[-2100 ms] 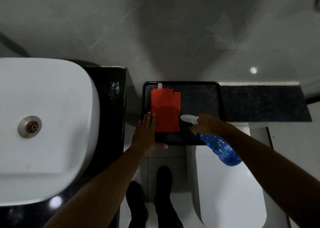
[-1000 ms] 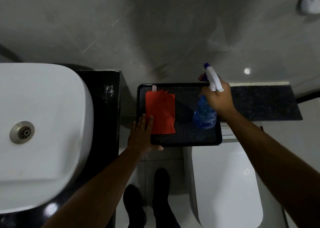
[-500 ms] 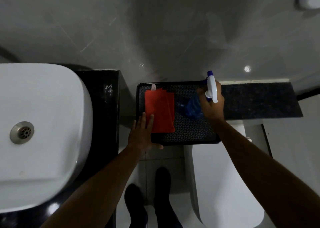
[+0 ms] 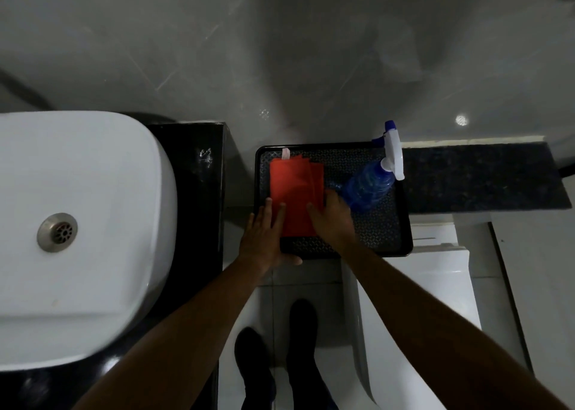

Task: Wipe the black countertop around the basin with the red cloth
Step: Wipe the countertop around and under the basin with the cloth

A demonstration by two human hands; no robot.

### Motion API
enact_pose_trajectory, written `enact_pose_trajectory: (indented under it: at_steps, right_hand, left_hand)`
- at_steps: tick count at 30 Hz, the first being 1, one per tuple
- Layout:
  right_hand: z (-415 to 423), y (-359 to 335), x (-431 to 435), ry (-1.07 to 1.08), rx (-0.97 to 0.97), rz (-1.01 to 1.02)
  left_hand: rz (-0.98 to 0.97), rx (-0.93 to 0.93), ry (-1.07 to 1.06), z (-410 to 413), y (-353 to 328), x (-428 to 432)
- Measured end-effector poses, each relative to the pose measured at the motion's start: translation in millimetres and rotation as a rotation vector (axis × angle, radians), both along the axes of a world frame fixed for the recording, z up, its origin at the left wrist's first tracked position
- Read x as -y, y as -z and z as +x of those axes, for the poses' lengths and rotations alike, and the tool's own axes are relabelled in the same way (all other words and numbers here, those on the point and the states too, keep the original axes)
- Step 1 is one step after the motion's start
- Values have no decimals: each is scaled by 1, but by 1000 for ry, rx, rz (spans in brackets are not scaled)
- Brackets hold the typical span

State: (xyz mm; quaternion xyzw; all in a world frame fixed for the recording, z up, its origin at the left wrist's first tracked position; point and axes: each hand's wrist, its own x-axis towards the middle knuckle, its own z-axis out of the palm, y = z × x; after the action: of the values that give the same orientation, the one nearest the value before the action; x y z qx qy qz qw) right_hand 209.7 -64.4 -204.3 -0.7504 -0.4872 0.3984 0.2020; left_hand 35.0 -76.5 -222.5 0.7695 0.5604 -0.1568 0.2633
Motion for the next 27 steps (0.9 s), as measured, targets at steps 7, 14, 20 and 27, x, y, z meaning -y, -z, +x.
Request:
enact_pose_trajectory:
  at_steps: [7, 14, 20, 27]
  right_hand:
    - [-20, 10, -39, 195, 17, -327]
    - [-30, 15, -48, 367, -142, -319]
    - [-20, 8, -56, 346, -416, -370]
    - [-16, -32, -37, 238, -513, -72]
  left_hand:
    - [93, -81, 62, 0, -3, 0]
    - [222, -79, 30, -3, -6, 11]
    - [214, -57, -47, 0, -9, 21]
    - [361, -55, -4, 1, -64, 16]
